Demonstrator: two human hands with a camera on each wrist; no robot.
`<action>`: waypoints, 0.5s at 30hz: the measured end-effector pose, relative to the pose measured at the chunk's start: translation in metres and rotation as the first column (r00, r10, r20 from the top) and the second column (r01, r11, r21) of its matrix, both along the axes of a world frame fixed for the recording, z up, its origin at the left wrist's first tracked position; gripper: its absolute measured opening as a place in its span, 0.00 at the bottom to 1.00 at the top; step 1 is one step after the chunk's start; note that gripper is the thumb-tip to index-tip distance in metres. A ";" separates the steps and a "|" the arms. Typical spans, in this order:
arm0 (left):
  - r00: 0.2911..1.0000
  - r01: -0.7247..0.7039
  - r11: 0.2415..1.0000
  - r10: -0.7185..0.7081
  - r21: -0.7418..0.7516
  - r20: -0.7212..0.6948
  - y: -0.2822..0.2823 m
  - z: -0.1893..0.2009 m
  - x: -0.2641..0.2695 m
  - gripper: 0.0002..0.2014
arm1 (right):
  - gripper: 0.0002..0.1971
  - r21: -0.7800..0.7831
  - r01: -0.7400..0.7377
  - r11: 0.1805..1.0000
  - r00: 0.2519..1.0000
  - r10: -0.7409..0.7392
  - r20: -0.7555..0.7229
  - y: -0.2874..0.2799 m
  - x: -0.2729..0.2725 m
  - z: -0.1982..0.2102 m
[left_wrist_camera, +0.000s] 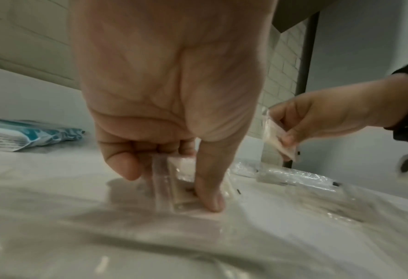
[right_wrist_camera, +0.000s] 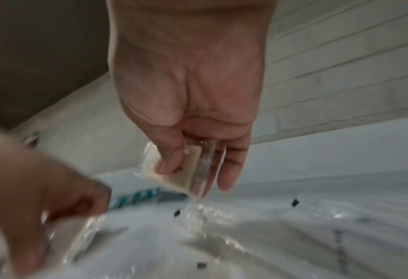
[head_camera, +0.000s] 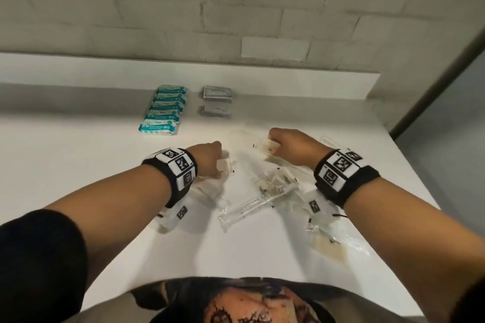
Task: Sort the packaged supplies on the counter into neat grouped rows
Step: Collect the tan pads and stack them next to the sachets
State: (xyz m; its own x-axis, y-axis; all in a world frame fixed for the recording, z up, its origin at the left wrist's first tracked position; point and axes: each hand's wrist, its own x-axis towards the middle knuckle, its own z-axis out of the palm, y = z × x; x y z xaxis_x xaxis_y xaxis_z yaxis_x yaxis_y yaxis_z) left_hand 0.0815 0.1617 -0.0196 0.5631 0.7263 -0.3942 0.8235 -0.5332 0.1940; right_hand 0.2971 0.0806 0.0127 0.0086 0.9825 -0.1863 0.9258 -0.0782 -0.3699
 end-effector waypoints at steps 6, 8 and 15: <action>0.994 0.047 0.998 -0.050 0.033 0.098 -0.023 0.006 0.045 0.24 | 0.14 -0.430 -0.076 0.900 0.992 0.024 -0.125 -0.066 0.029 0.015; 0.992 0.091 0.996 -0.091 0.009 0.089 -0.034 0.005 0.063 0.22 | 0.21 -0.539 -0.093 0.837 0.994 0.110 -0.001 -0.080 0.028 0.005; 0.962 0.268 0.963 -0.269 0.018 0.055 -0.061 -0.003 0.081 0.24 | 0.06 -0.429 0.032 0.903 0.972 0.072 0.224 -0.120 0.051 0.017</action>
State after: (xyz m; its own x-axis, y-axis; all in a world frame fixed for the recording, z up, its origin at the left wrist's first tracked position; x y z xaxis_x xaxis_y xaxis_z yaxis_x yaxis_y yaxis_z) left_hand 0.1626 0.1002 -0.0226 0.7589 0.5491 -0.3500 0.6378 -0.7353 0.2293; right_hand 0.3481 -0.0393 0.0299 0.0831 0.8084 -0.5827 0.9835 -0.1608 -0.0829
